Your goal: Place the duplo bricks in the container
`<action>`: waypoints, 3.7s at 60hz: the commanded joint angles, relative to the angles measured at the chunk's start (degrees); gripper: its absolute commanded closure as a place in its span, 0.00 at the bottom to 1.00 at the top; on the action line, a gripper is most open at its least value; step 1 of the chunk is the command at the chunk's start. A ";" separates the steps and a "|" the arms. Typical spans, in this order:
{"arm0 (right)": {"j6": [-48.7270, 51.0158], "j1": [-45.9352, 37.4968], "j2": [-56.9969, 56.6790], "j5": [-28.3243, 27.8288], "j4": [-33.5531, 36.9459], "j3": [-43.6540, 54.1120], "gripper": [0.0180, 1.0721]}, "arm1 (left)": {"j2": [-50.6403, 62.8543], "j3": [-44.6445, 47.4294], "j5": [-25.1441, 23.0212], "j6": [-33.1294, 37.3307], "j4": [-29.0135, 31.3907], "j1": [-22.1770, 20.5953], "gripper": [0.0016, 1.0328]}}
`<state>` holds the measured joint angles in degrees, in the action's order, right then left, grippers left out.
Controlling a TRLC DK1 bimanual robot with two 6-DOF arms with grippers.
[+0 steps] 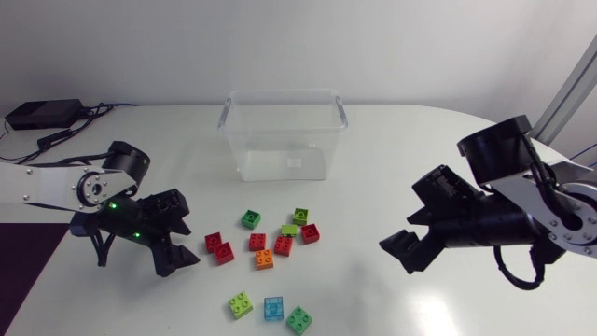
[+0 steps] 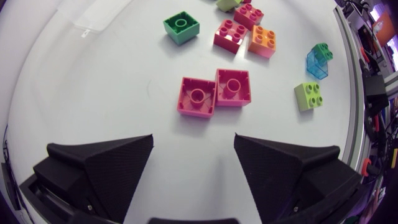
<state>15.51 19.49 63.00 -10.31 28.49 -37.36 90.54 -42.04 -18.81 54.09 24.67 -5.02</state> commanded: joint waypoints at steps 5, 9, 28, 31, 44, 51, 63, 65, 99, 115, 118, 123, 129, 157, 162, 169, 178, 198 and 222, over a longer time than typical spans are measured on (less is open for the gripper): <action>2.07 0.73 3.18 -0.42 -0.54 -0.69 0.05 | 3.94 -0.06 -1.06 2.34 -2.43 -1.58 0.12; 2.16 1.17 4.59 -0.33 -1.07 -0.87 0.05 | 4.20 -0.23 -1.49 2.08 -3.57 -2.28 0.12; 2.16 4.51 9.42 0.11 -4.06 -1.04 0.05 | 9.65 -2.78 -1.93 1.29 -9.20 -3.07 0.17; 2.16 4.95 10.12 0.11 -4.14 -1.13 0.05 | 10.00 -3.22 -2.11 1.20 -9.72 -3.16 0.21; 1.98 7.50 13.55 2.04 -6.61 -1.48 0.05 | 10.44 -5.33 -4.13 0.93 -9.81 -3.86 0.44; 1.54 8.90 15.31 2.66 -7.13 -2.27 0.05 | 11.41 -5.68 -5.19 1.46 -9.72 -4.39 0.57; 1.19 9.78 16.98 3.01 -8.36 -2.71 0.08 | 11.76 -6.21 -5.45 3.57 -6.91 -3.86 0.67; 0.93 9.78 17.24 3.01 -8.72 -2.80 0.10 | 11.59 -6.21 -5.45 4.01 -6.30 -3.77 0.67; -2.59 10.40 19.26 3.98 -9.42 -5.53 0.11 | -3.44 -19.39 -8.79 -3.72 6.27 -2.37 0.72; -2.50 12.68 23.48 6.17 -9.51 -8.43 0.11 | 3.68 -36.18 -9.67 -15.50 2.93 -6.06 0.71; -2.50 13.03 24.18 6.35 -9.51 -9.13 0.11 | 5.96 -39.34 -9.67 -18.93 1.00 -5.97 0.71; -2.50 13.65 25.77 6.97 -9.51 -10.27 0.11 | 10.18 -44.18 -9.58 -19.90 0.38 -6.67 0.71; -2.76 14.09 27.52 7.32 -9.59 -11.68 0.11 | 14.75 -49.54 -9.23 -20.77 0.47 -7.90 0.71; -5.66 16.46 33.33 7.67 -9.77 -16.16 0.11 | 30.75 -66.15 -3.52 -25.78 0.47 -9.22 0.47; -6.19 18.04 34.56 7.67 -9.77 -16.95 0.11 | 30.92 -66.50 -2.90 -26.31 0.47 -8.96 0.21; -6.54 19.27 36.49 8.64 -9.77 -18.01 0.11 | 28.90 -66.15 -2.90 -26.93 0.47 -8.43 0.05; -7.51 19.19 38.51 10.48 -9.42 -19.76 0.11 | 24.15 -65.01 -2.99 -27.81 0.38 -7.20 0.05; -9.97 17.87 43.35 10.75 -9.33 -23.90 0.11 | 4.91 -48.75 -3.87 -27.37 0.73 -5.88 0.05; -11.90 17.87 47.30 10.66 -6.43 -28.38 0.21 | -12.32 -20.54 -6.68 -12.16 6.62 -5.71 0.05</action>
<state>5.26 37.43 108.92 0.25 20.43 -64.95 79.83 -68.14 -25.06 36.80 30.20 -10.94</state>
